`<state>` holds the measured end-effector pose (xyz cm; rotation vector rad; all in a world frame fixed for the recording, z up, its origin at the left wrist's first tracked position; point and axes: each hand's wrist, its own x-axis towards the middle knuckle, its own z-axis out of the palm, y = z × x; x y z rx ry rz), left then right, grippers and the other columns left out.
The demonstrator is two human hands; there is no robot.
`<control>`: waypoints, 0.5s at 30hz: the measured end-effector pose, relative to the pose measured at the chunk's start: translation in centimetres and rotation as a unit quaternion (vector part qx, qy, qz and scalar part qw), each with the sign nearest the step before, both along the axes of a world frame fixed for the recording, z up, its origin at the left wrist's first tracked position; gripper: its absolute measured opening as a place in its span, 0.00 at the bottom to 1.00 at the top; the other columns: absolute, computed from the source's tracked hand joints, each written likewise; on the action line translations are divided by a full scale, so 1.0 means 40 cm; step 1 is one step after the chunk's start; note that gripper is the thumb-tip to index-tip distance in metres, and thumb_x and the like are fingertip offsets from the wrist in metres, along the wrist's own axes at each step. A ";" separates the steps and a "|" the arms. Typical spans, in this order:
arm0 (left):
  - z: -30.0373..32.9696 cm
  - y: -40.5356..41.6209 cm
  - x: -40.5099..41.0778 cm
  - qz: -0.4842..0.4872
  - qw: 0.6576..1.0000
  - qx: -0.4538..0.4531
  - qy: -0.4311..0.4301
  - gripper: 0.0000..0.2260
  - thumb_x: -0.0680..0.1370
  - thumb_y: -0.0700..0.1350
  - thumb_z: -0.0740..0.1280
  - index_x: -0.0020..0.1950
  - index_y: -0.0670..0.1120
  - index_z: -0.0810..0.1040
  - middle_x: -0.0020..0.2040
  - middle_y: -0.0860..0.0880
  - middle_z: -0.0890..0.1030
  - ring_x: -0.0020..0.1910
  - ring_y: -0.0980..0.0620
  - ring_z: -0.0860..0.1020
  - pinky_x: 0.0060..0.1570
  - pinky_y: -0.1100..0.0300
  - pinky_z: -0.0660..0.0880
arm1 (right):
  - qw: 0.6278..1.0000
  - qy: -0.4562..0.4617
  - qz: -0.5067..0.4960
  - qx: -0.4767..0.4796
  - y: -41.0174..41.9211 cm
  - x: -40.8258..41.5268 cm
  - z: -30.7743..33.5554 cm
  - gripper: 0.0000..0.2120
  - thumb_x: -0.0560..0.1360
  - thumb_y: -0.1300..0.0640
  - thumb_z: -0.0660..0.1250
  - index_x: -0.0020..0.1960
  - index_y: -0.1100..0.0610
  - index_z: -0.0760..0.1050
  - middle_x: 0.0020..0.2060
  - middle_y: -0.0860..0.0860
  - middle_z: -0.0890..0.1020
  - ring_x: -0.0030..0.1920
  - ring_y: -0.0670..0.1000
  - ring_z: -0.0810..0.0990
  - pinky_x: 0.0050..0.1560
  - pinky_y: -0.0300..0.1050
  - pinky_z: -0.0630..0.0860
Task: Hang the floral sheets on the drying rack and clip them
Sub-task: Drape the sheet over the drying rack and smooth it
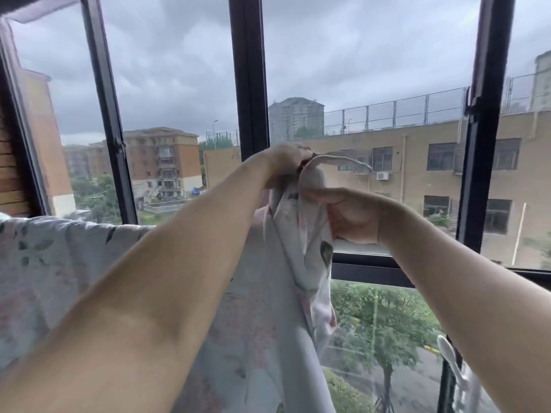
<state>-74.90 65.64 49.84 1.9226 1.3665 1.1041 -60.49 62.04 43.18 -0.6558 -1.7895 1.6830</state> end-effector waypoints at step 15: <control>-0.253 -0.186 -0.140 0.057 0.957 0.096 0.269 0.15 0.81 0.63 0.54 0.63 0.58 0.67 0.56 0.54 0.76 0.54 0.49 0.75 0.53 0.51 0.71 | 0.940 0.052 -0.337 -0.029 0.075 -0.038 0.071 0.11 0.82 0.58 0.56 0.44 0.59 0.73 0.40 0.55 0.78 0.34 0.51 0.77 0.37 0.43 0.80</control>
